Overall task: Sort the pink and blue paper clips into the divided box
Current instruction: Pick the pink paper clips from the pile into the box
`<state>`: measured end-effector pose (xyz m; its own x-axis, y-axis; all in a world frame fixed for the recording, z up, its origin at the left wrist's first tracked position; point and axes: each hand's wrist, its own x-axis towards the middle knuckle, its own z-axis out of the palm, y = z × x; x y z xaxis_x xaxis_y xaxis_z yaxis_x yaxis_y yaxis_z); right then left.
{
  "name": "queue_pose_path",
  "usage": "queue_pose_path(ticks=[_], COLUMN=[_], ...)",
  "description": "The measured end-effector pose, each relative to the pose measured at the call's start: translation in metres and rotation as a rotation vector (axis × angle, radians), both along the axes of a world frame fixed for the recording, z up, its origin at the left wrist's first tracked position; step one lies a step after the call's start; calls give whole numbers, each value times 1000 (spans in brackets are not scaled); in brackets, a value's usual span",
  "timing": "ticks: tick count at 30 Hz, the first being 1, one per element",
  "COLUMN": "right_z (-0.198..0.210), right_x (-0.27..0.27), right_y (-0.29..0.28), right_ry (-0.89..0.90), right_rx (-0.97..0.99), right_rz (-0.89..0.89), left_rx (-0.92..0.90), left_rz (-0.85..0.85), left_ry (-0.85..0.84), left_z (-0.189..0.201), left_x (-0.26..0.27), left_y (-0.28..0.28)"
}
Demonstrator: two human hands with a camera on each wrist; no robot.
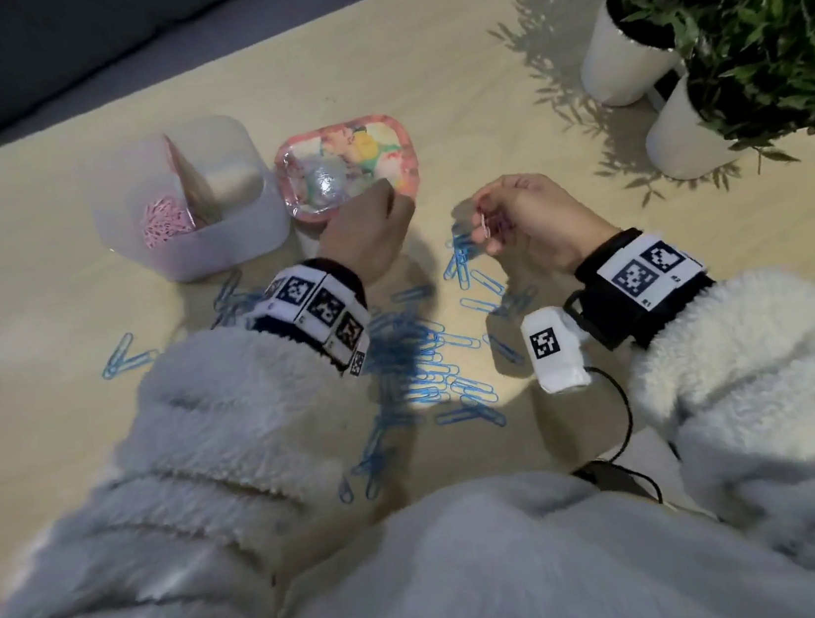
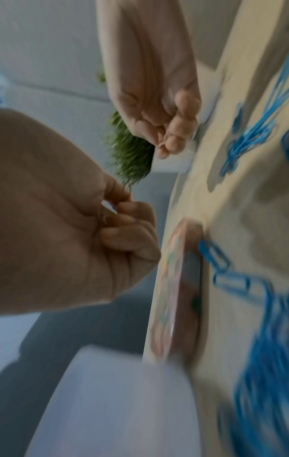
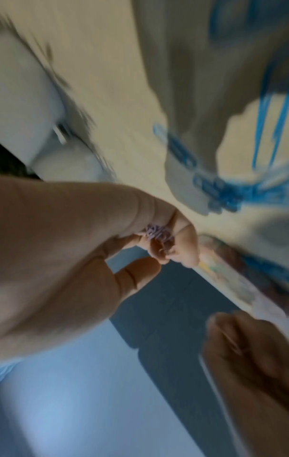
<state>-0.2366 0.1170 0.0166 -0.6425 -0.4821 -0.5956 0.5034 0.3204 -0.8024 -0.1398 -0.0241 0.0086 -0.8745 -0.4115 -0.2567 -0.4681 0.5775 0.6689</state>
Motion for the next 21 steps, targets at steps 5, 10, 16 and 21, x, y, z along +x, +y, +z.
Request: queue_pose_path(ticks=[5,10,16,21], right_z=[34,64,61,55], right_x=[10,46,102,121], right_y=[-78,-154,-215,-229], right_ry=[-129,-193,-184,-136], right_rx=[-134,-311,-233,-144], right_rz=[235,361,453,532], left_rx=[179,224,171,56], left_rz=[362,623,773,681], left_ry=[200,322,236,137], left_z=[31,57,65,66], left_x=[79,133,153,131], left_y=[-44,-86,-124,-143])
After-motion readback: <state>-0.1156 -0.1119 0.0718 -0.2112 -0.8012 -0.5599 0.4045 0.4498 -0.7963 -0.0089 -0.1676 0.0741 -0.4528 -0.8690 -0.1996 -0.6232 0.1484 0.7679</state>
